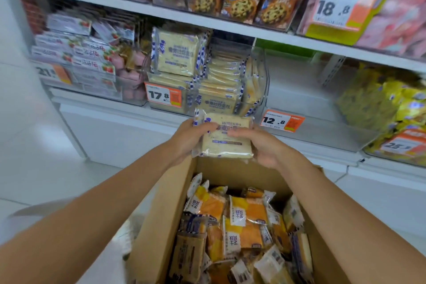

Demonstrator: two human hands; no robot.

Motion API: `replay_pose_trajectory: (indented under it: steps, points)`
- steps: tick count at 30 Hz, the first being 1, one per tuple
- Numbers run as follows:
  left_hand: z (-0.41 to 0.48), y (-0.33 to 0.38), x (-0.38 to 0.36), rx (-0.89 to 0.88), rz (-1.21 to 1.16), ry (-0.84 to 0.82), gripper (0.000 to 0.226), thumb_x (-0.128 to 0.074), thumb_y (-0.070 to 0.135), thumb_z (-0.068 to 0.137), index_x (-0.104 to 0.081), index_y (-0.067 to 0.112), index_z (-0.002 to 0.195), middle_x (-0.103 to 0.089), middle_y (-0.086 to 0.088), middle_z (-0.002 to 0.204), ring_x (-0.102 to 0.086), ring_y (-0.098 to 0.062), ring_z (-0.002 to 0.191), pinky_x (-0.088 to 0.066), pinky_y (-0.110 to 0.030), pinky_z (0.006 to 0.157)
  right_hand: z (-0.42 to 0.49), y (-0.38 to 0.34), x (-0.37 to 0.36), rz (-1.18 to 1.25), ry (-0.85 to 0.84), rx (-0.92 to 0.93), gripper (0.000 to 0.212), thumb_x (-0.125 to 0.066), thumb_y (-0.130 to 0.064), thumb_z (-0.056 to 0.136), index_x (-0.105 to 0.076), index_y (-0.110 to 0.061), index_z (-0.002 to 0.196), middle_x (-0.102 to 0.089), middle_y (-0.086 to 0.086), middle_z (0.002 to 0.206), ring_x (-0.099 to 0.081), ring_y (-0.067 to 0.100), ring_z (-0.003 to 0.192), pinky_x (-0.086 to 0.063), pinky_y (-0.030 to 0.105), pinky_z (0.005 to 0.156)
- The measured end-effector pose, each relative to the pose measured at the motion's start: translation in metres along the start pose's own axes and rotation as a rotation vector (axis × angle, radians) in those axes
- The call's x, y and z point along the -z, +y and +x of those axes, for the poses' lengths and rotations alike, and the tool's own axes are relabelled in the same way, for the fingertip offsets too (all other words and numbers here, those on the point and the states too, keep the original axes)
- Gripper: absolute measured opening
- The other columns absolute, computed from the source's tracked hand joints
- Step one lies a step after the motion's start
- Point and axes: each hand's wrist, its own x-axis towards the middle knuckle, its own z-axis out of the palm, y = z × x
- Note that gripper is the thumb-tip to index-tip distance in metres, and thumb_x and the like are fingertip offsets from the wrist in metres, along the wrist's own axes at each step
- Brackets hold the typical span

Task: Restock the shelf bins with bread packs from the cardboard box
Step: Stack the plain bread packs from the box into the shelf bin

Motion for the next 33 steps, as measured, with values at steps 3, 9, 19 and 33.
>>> replay_pose_trajectory:
  steps: [3,9,19,33]
  points:
    - [0.013,0.023,0.019,-0.141,0.194,0.052,0.03,-0.068,0.04,0.088,-0.065,0.018,0.107,-0.073,0.0,0.098,-0.07,-0.016,0.086,-0.056,-0.035,0.083,0.017,-0.022,-0.008,0.054,0.013,0.026,0.09,-0.087,-0.011,0.059,-0.046,-0.009,0.138,-0.069,0.013,0.117,-0.07,0.028,0.1,-0.06,0.039,0.073]
    - [0.079,0.056,0.069,-0.766,0.876,0.537,0.051,-0.046,0.048,0.098,-0.05,0.018,0.139,-0.049,-0.006,0.142,-0.045,-0.024,0.13,-0.035,-0.038,0.105,0.052,-0.079,0.006,0.111,0.149,0.239,0.071,-0.077,-0.004,0.06,-0.057,-0.003,0.128,-0.073,0.013,0.105,-0.073,0.025,0.088,-0.06,0.037,0.065]
    - [0.172,0.073,0.117,-0.828,1.583,0.51,0.099,-0.028,0.077,0.08,0.007,0.024,0.156,0.011,-0.01,0.164,0.013,-0.029,0.151,0.006,-0.054,0.12,0.162,-0.135,0.036,0.125,0.39,0.366,0.075,-0.08,-0.009,0.054,-0.058,0.001,0.125,-0.072,0.015,0.107,-0.073,0.026,0.089,-0.059,0.035,0.061]
    - [0.186,0.064,0.125,-0.924,1.39,0.46,0.096,-0.018,0.083,0.077,0.015,0.036,0.153,0.022,0.001,0.162,0.024,-0.015,0.148,0.014,-0.043,0.118,0.271,-0.169,0.058,-0.212,0.476,0.504,0.053,-0.089,-0.015,0.056,-0.071,-0.015,0.105,-0.075,0.002,0.099,-0.07,0.024,0.098,-0.051,0.044,0.097]
